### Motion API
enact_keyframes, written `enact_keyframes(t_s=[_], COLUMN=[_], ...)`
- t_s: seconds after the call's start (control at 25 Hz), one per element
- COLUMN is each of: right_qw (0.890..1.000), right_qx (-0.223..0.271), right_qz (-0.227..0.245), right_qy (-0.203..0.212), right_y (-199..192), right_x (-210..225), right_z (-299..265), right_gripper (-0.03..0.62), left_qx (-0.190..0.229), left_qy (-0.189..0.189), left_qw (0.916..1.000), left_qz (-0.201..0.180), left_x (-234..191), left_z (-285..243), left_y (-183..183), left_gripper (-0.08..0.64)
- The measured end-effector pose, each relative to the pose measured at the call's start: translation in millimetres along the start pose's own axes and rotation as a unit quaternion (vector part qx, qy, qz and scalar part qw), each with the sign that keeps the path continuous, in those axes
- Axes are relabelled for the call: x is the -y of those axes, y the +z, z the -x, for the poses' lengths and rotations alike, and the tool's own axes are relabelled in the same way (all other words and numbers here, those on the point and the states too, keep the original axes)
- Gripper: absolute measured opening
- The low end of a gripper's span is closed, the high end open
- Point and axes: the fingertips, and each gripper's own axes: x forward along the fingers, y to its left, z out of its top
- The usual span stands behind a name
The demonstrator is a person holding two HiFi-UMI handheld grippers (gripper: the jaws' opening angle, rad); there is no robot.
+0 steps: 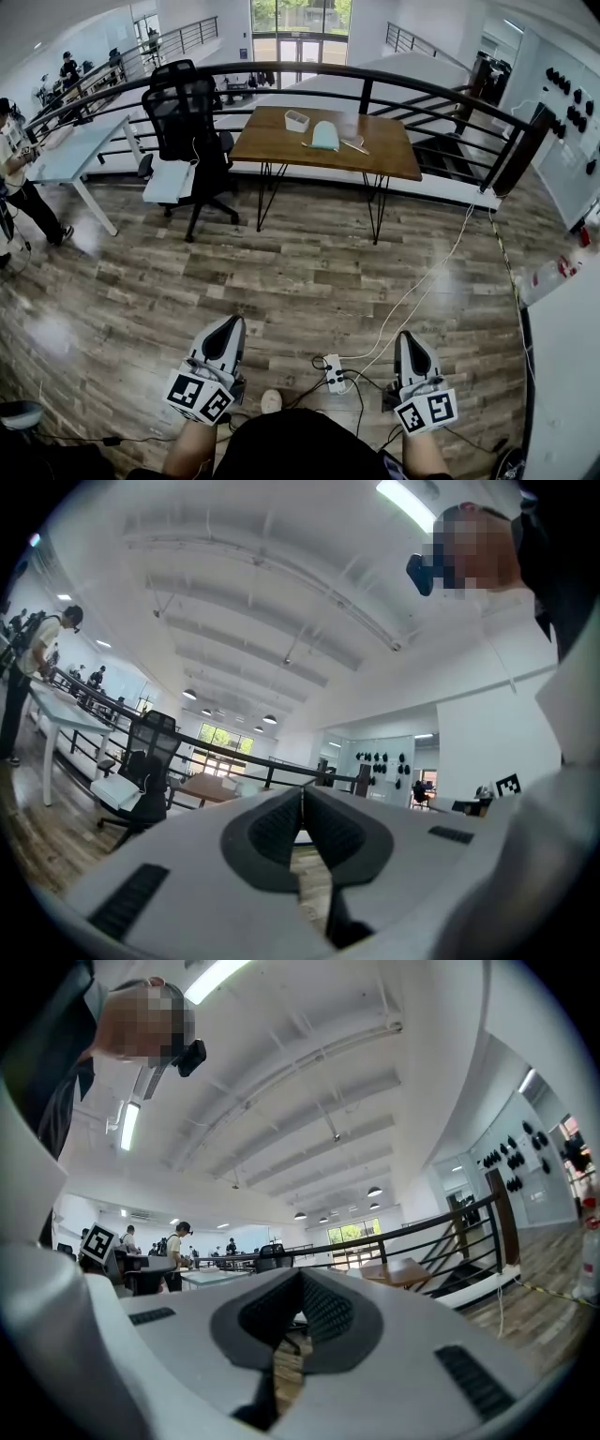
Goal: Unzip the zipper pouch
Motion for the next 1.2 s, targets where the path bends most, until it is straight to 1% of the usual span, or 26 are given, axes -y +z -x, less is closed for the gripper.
enact_keyframes(t_s=[0.12,0.28,0.52,0.84,0.96,1.08,1.2], right_qw=[1.000,1.000,1.000,1.000,1.000,1.000,1.000], right_qx=[0.002,0.003,0.010,0.014,0.009,0.007,0.016], right_qz=[0.001,-0.002,-0.002,-0.001,-0.005,-0.015,-0.009], right_qy=[-0.003,-0.003,0.011,0.025,0.024,0.018,0.010], right_y=[5,6,10,14,12,10,13], right_x=[5,13,21,42,52,62,66], right_z=[6,13,16,34,40,38,33], right_gripper=[-0.005,-0.005,-0.005,-0.005,-0.005,-0.005,-0.002], left_qx=[-0.005,-0.007,-0.012,-0.012,-0.016,-0.015,-0.008], left_qy=[-0.007,-0.006,-0.001,0.022,0.028,0.040,0.051], left_qw=[1.0000,0.9999,0.9998,0.9990,0.9988,0.9986,0.9982], left_qz=[-0.002,-0.007,-0.019,-0.036,-0.036,-0.031,-0.030], left_x=[10,23,38,68,76,75,68], left_z=[-4,-7,-11,-12,-10,-10,-13], left_y=[-3,-5,-6,-8,-12,-15,-14], left_gripper=[0.017,0.017,0.017,0.017,0.017,0.017,0.019])
